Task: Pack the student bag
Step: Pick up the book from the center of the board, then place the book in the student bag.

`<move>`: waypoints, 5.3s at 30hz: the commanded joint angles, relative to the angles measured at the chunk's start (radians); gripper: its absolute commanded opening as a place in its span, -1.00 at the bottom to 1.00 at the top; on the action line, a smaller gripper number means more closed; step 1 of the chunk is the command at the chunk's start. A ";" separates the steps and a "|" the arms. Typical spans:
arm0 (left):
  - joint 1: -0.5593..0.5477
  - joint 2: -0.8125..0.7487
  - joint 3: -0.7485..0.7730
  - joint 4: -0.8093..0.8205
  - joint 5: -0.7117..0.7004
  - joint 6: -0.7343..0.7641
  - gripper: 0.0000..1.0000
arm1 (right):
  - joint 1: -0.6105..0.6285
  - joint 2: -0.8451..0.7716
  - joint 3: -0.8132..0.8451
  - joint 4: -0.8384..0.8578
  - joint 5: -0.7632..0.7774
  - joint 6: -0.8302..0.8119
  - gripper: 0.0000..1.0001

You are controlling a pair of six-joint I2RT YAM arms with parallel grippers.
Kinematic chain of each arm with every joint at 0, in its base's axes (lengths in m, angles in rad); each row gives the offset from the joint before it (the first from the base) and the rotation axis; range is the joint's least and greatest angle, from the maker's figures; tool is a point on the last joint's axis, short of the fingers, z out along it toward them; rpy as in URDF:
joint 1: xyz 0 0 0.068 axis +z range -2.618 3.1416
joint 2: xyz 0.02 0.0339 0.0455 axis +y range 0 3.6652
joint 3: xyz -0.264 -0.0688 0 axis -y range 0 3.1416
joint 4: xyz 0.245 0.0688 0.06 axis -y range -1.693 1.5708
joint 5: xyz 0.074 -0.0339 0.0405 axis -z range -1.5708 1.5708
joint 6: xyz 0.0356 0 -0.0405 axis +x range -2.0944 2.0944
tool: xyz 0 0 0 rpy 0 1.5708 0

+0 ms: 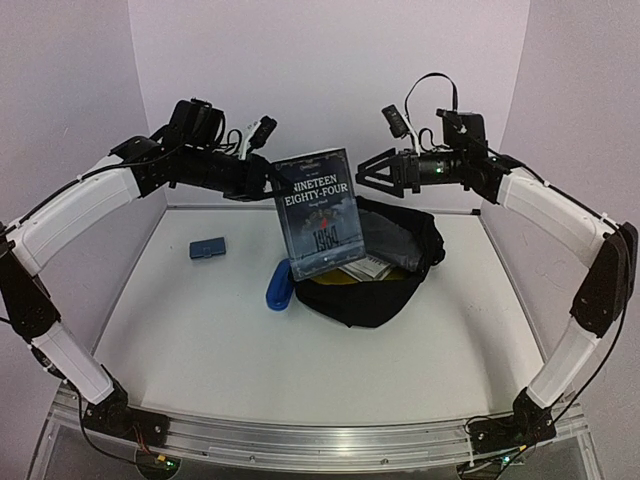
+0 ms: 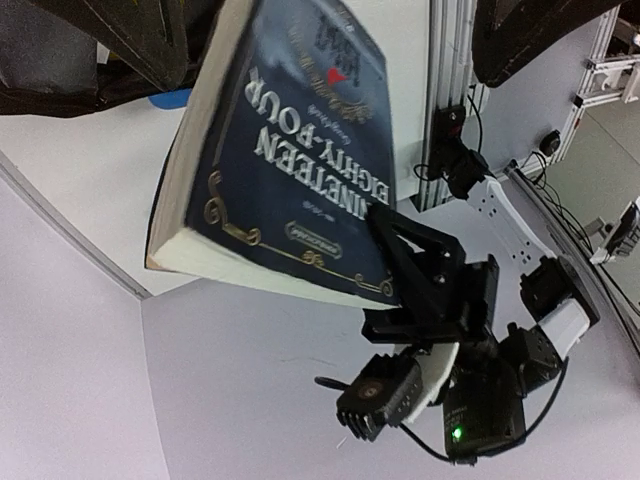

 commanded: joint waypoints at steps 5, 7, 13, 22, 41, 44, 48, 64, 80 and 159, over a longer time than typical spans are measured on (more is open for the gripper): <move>-0.002 0.001 0.108 0.201 0.274 -0.054 -0.99 | 0.050 0.027 -0.039 -0.089 -0.080 -0.138 0.97; 0.000 0.004 0.110 0.202 0.278 -0.053 -1.00 | 0.060 0.028 -0.037 -0.089 -0.120 -0.099 0.96; 0.014 -0.012 0.057 0.252 0.231 -0.076 -0.95 | 0.090 0.061 0.035 -0.082 -0.216 0.105 -0.16; 0.025 -0.007 -0.068 0.333 0.226 -0.190 0.40 | 0.080 0.143 0.207 -0.072 -0.202 0.302 -1.00; 0.028 0.029 -0.249 0.732 0.370 -0.452 -0.77 | 0.047 0.222 0.278 -0.046 -0.086 0.330 -0.42; 0.064 0.005 -0.283 0.719 0.311 -0.494 -0.99 | -0.036 0.226 0.256 -0.053 0.052 0.306 0.48; 0.124 -0.096 -0.364 0.688 0.108 -0.553 -1.00 | -0.110 0.225 0.238 -0.203 0.381 0.032 0.75; 0.205 -0.274 -0.458 0.453 -0.274 -0.668 -0.99 | 0.083 0.342 0.040 -0.372 1.090 -0.629 0.85; 0.210 -0.286 -0.534 0.495 -0.137 -0.705 -1.00 | 0.113 0.425 0.228 -0.449 0.970 -0.400 -1.00; 0.110 0.592 -0.116 0.468 -0.029 -0.895 -0.91 | 0.093 0.363 0.304 -0.473 0.463 -0.090 -0.98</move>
